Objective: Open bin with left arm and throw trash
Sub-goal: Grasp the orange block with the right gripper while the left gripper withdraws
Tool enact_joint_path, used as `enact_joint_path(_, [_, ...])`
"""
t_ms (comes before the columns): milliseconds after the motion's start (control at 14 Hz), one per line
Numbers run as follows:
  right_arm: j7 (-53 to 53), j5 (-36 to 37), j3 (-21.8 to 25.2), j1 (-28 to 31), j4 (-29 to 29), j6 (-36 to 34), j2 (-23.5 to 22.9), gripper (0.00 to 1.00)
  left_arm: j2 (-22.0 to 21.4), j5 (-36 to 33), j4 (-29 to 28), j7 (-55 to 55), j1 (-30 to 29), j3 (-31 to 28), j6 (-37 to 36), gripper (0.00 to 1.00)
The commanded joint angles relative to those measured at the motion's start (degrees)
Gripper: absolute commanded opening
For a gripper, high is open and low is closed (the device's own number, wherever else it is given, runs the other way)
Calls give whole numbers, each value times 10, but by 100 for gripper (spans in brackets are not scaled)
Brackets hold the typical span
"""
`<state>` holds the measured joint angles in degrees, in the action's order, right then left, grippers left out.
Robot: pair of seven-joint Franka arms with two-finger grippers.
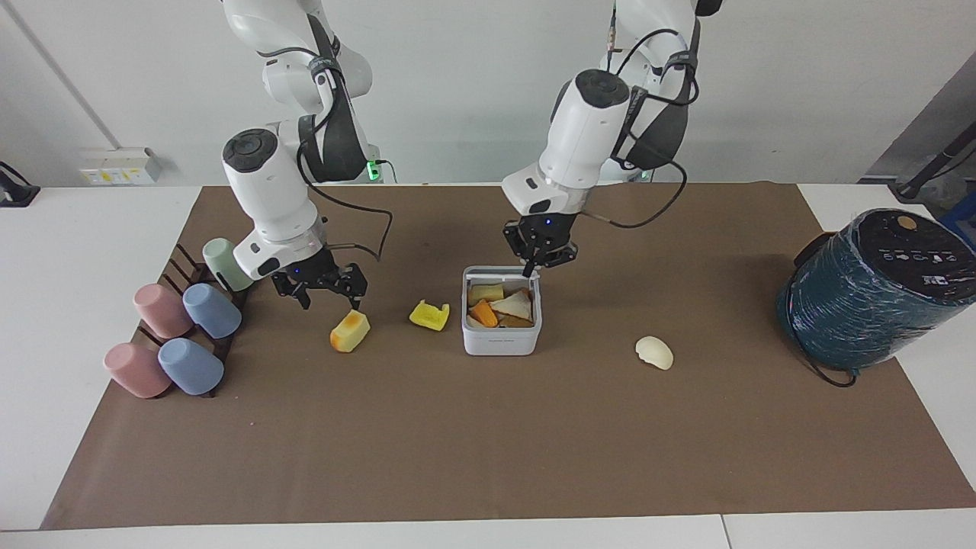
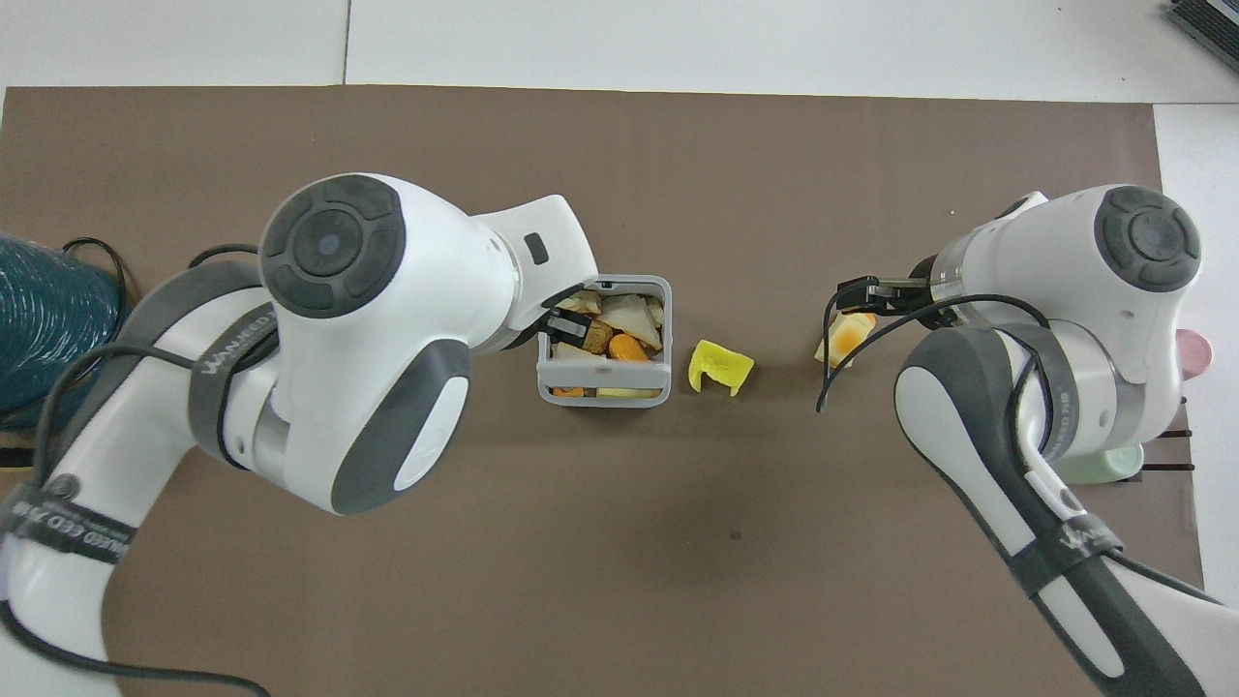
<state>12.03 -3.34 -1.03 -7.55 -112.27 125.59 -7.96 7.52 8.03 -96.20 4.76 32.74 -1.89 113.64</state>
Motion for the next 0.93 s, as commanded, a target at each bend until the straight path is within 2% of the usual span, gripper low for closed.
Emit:
enact_joint_path(0, [4,-8,-2,-6,-19,46,-11,100,-57,-5,-20,-2,-46,0,-76,0])
enact_joint_path(143, [6,-8,-2,-7,-37,83,-28,100,-89,-59,-19,-5,-85,0,-138,0])
enact_joint_path(214, [6,-8,-2,-6,-52,98,-35,100,-101,-64,-19,-6,-104,-1,-162,0])
enact_joint_path(286, [6,-8,-1,-2,-62,112,-41,100,-112,-65,-18,-6,-124,-1,-186,27])
enact_joint_path(357, [7,-8,-1,-1,-71,120,-47,100,-119,-65,-20,-2,-143,0,-202,99])
enact_joint_path(429, [7,-8,-1,0,-79,130,-50,100,-124,-65,-21,-4,-152,-1,-213,100])
enact_joint_path(500, [6,-8,-1,0,-86,134,-50,72,-125,-65,-19,-6,-166,0,-214,100])
enact_joint_path(571, [6,-8,-1,0,-86,133,-51,17,-124,-65,-19,-7,-178,-1,-209,100])
enact_joint_path(643, [7,-8,-1,0,-86,132,-54,0,-124,-65,-19,-14,-192,-1,-207,100])
enact_joint_path(857, [7,-6,0,3,-75,124,-60,0,-124,-65,-17,-64,-235,-1,-206,100])
